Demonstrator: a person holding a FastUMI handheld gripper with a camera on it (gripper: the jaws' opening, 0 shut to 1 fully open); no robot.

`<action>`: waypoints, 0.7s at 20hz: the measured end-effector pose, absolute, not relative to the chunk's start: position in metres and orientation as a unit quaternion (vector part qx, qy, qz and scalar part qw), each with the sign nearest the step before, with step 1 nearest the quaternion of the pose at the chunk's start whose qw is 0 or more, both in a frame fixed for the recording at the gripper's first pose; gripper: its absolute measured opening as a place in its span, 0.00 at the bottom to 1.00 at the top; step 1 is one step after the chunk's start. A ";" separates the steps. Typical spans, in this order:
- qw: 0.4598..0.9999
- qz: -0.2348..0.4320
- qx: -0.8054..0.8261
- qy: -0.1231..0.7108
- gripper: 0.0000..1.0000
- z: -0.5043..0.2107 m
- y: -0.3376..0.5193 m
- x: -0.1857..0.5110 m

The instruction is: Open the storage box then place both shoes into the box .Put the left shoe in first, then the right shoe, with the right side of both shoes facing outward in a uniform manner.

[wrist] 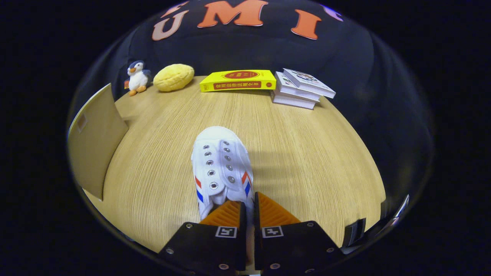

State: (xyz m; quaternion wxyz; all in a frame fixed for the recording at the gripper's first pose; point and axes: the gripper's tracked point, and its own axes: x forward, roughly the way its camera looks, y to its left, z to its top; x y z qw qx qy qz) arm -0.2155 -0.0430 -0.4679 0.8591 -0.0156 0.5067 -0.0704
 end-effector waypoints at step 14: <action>0.846 -0.007 0.037 0.532 0.03 -0.474 -0.035 -0.198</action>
